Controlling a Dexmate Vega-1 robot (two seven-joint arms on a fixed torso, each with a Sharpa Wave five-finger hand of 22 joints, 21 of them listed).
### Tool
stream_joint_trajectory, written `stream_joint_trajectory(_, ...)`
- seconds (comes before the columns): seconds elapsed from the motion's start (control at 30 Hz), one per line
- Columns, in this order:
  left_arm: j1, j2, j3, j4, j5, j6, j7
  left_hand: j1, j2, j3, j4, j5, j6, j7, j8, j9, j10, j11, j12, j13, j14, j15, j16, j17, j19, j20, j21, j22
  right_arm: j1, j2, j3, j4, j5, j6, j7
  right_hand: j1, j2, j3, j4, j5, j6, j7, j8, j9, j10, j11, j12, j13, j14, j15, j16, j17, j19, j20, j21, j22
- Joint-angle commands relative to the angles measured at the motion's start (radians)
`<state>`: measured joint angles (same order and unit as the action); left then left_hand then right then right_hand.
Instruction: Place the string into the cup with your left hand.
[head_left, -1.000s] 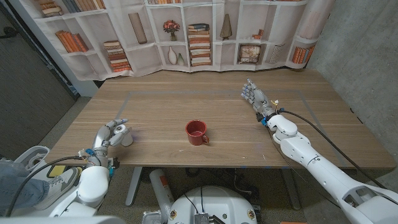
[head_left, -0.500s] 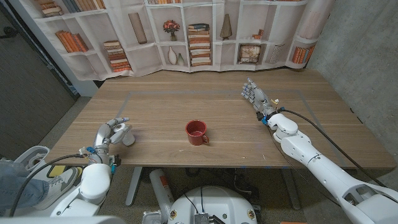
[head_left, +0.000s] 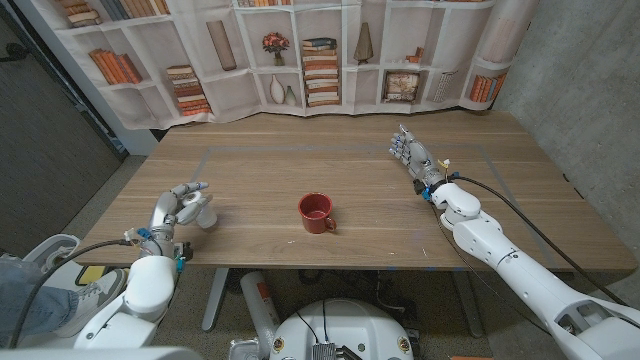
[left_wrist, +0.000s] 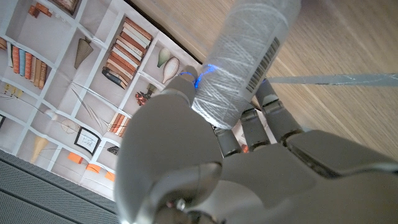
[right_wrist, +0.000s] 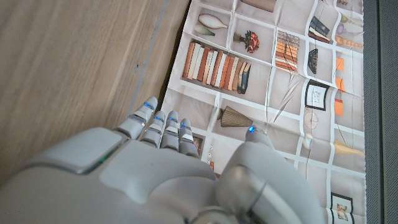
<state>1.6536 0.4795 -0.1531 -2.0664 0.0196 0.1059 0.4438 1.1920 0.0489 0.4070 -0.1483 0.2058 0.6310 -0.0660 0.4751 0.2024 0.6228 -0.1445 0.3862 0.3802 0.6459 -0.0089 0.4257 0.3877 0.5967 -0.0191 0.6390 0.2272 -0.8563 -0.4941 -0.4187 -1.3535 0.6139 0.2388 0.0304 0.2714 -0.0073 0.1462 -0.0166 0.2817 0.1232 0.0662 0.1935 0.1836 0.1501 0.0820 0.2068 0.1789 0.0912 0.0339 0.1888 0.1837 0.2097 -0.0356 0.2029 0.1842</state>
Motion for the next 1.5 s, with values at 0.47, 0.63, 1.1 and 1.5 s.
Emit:
stream_joint_trajectory(0.47, -0.04, 0.038, -0.018, -0.026, -0.016, -0.003, -0.067, 0.059, 0.065, 0.005, 0.011, -0.007, 0.007, 0.001, 0.001, 0.002, 0.007, -0.001, -0.005, 0.019, 0.062, -0.109, 0.002, 0.013, -0.002, 0.0, 0.023, -0.001, -0.048, -0.016, 0.018, -0.058, 0.002, 0.016, -0.042, 0.003, 0.004, -0.001, -0.001, 0.004, 0.004, 0.002, 0.001, 0.003, 0.006, 0.003, 0.001, 0.005, 0.006, 0.005, 0.0, 0.003, -0.001, 0.002, -0.002, 0.001)
stream_joint_trajectory(0.63, -0.033, 0.041, -0.027, -0.045, -0.011, 0.004, -0.073, 0.054, 0.064, 0.005, 0.014, -0.007, 0.009, 0.001, 0.002, 0.002, 0.008, -0.001, -0.007, 0.023, 0.064, -0.107, 0.002, 0.016, -0.002, 0.0, 0.028, -0.002, -0.047, -0.017, 0.019, -0.058, 0.003, 0.015, -0.042, 0.003, 0.005, -0.002, -0.002, 0.004, 0.004, 0.003, 0.0, 0.003, 0.006, 0.004, 0.001, 0.005, 0.007, 0.005, 0.0, 0.003, -0.001, 0.002, -0.002, 0.001)
stream_joint_trajectory(1.1, -0.018, 0.036, -0.063, -0.101, -0.005, 0.027, -0.096, 0.048, 0.06, 0.007, 0.014, -0.006, 0.014, 0.003, 0.002, 0.002, 0.016, -0.003, -0.01, 0.033, 0.073, -0.103, 0.0, 0.022, -0.002, 0.001, 0.042, -0.005, -0.035, -0.012, 0.019, -0.044, 0.006, 0.019, -0.034, 0.003, 0.006, -0.002, -0.003, 0.004, 0.004, 0.005, 0.001, 0.003, 0.007, 0.004, 0.001, 0.006, 0.007, 0.004, 0.0, 0.003, -0.001, 0.002, -0.001, 0.001)
stream_joint_trajectory(1.5, -0.046, 0.037, -0.068, -0.135, 0.004, 0.066, -0.127, 0.046, 0.058, 0.011, 0.013, -0.005, 0.016, 0.003, 0.001, 0.002, 0.019, -0.003, -0.014, 0.041, 0.077, -0.102, -0.003, 0.026, -0.004, 0.001, 0.054, -0.008, -0.028, -0.011, 0.024, -0.03, 0.01, 0.029, -0.026, 0.004, 0.008, -0.003, -0.004, 0.004, 0.005, 0.007, 0.001, 0.003, 0.008, 0.005, 0.002, 0.006, 0.007, 0.004, 0.0, 0.003, -0.001, 0.002, -0.001, 0.001)
